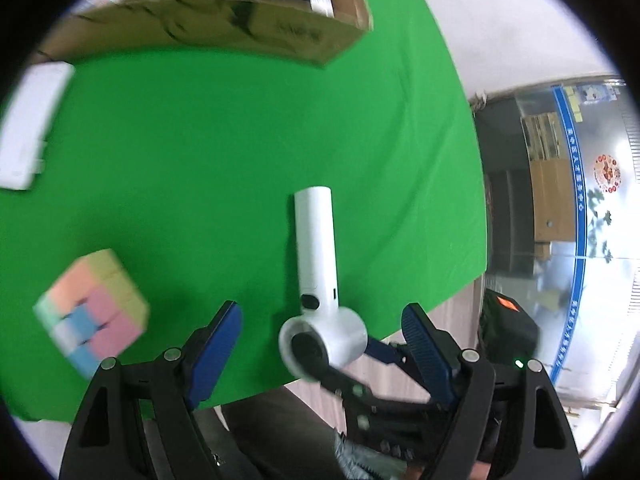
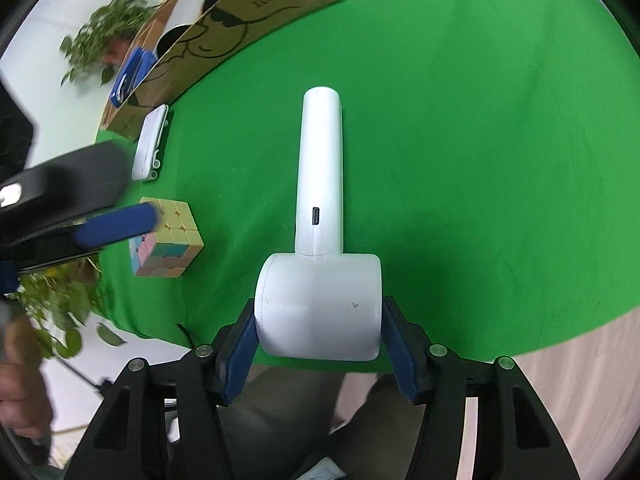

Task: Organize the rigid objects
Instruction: 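Lift the white hair dryer and carry it over the box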

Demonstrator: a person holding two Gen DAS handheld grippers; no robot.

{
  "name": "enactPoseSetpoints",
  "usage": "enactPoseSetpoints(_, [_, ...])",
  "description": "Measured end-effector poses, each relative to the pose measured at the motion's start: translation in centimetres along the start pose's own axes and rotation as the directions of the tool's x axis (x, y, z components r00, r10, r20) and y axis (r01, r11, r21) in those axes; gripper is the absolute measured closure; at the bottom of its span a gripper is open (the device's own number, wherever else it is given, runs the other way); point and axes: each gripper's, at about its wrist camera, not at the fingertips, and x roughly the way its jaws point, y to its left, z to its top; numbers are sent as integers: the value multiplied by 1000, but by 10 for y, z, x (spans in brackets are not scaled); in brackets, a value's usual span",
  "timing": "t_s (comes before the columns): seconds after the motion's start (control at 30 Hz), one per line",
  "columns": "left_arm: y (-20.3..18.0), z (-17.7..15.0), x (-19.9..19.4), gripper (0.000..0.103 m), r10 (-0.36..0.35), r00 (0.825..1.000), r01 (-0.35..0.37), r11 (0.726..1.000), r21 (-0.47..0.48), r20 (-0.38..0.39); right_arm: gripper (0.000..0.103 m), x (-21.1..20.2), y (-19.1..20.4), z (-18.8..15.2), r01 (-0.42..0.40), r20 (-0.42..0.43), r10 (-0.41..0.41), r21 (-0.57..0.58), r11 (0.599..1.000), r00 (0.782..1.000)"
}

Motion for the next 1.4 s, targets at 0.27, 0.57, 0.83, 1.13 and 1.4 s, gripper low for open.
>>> enactPoseSetpoints(0.27, [-3,25,71,38,-51,982,46,998,-33,-183,49,-5,-3,2,-30,-15,32,80,996,999])
enactPoseSetpoints(0.57, [0,34,87,72,-19,970,25,999,25,-244,50,-5,31,7,71,-21,-71,37,997,997])
enactPoseSetpoints(0.83, [-8,71,-40,73,-42,999,39,991,126,25,50,-51,140,38,117,146,-97,-132,984,984])
enactPoseSetpoints(1.13, [25,142,-175,73,-111,955,58,979,194,273,50,-97,275,110,113,338,-9,-290,950,941])
enactPoseSetpoints(1.4, [69,197,-190,73,-135,957,89,979,185,257,50,-71,334,183,140,327,-30,-318,938,944])
